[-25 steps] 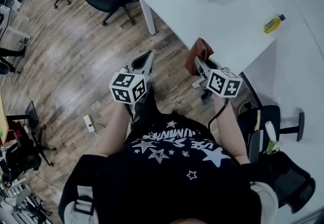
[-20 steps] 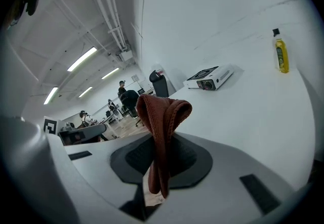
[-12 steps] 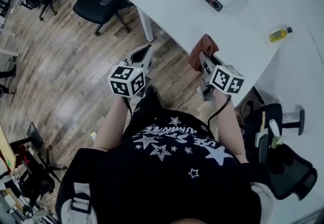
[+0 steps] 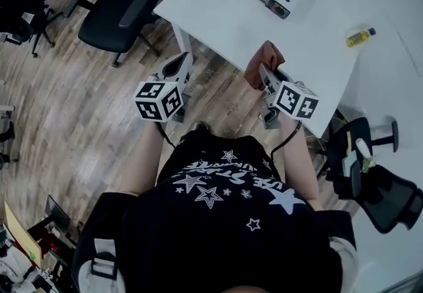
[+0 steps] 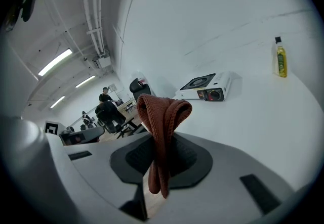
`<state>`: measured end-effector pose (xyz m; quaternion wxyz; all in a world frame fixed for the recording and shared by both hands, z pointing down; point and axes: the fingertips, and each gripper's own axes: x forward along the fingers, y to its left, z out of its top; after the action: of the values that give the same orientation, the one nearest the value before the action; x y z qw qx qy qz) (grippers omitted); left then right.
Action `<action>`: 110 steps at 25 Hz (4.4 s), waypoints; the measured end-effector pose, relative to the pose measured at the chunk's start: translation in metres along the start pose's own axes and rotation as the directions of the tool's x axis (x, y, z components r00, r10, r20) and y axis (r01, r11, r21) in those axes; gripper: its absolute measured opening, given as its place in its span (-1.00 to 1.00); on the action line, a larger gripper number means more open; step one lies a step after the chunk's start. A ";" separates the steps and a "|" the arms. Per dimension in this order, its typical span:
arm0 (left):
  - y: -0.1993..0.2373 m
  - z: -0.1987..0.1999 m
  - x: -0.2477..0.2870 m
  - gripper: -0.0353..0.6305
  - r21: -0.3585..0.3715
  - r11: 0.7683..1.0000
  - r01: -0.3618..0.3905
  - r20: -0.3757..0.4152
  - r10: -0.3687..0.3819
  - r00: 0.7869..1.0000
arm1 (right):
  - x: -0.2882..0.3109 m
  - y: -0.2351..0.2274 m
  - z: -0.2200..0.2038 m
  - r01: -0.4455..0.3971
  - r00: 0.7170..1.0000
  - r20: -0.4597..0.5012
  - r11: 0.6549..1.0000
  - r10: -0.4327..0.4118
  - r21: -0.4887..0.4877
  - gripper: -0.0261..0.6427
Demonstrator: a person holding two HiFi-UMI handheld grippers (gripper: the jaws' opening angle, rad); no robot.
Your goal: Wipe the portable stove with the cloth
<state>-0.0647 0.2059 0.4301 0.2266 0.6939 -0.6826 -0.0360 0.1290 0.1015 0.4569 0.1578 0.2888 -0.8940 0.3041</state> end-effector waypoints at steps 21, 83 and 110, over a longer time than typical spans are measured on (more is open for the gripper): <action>0.054 0.057 0.128 -0.87 0.085 0.991 0.106 -0.074 -0.100 0.992 | 0.089 -0.073 0.092 0.102 0.992 0.060 0.982 -0.112 0.157 -0.73; 0.146 0.208 0.517 -0.87 0.146 0.945 0.291 -0.168 -0.267 0.949 | 0.447 -0.192 0.362 0.022 1.000 -0.028 0.948 -0.014 0.316 -0.73; 0.148 0.195 0.536 -0.87 0.165 0.920 0.355 -0.245 -0.311 0.918 | 0.468 -0.229 0.344 0.262 0.946 -0.209 0.964 -0.249 0.039 -0.72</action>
<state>-0.2375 -0.3572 0.4482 0.2160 0.8198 -0.5256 0.0714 -0.1337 -0.4620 0.5119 0.2761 0.3750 -0.8177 0.3384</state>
